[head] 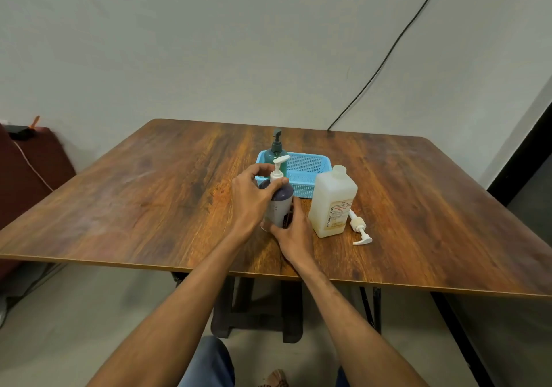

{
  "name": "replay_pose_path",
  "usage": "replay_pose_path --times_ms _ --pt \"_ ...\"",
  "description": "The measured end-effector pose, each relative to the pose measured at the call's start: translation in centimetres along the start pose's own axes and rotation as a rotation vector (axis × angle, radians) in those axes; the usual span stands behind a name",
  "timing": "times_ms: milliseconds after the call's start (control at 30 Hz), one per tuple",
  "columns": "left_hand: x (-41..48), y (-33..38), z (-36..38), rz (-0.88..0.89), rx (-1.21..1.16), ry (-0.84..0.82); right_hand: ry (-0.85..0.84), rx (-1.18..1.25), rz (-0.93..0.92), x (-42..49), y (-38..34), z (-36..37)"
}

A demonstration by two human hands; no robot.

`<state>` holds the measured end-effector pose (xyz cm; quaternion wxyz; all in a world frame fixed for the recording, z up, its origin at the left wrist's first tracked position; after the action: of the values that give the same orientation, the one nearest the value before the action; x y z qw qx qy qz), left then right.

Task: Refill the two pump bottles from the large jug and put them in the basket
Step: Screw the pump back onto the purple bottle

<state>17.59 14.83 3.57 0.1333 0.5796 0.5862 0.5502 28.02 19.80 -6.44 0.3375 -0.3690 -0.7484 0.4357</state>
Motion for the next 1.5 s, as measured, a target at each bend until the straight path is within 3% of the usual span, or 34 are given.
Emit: replay_pose_path --times_ms 267,533,967,1167,1500 --pt "0.9 -1.4 -0.8 -0.074 -0.177 -0.207 -0.006 0.03 -0.025 -0.1 -0.1 0.0" --pt "0.3 -1.3 0.5 -0.065 -0.098 -0.014 -0.008 0.045 -0.022 -0.2 -0.3 -0.1" --pt "-0.1 -1.2 0.2 -0.003 -0.098 -0.051 -0.02 0.041 -0.022 -0.2 -0.5 -0.3" --pt "0.3 -1.4 0.4 -0.063 -0.088 -0.035 -0.024 0.053 -0.021 -0.2 -0.5 -0.3" --pt "-0.7 -1.3 0.8 -0.114 -0.129 -0.149 -0.022 0.004 -0.004 -0.4 -0.5 -0.4"
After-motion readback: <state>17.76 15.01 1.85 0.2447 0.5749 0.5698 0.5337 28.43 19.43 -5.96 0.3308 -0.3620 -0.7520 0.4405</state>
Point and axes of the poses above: each hand's wrist, its own x-axis towards the middle knuckle, its own z-axis out of the palm, y = z × x, the point moved 2 cm from there along x, towards the middle knuckle, and after that the axes turned 15 degrees about -y, right-handed, at the moved point
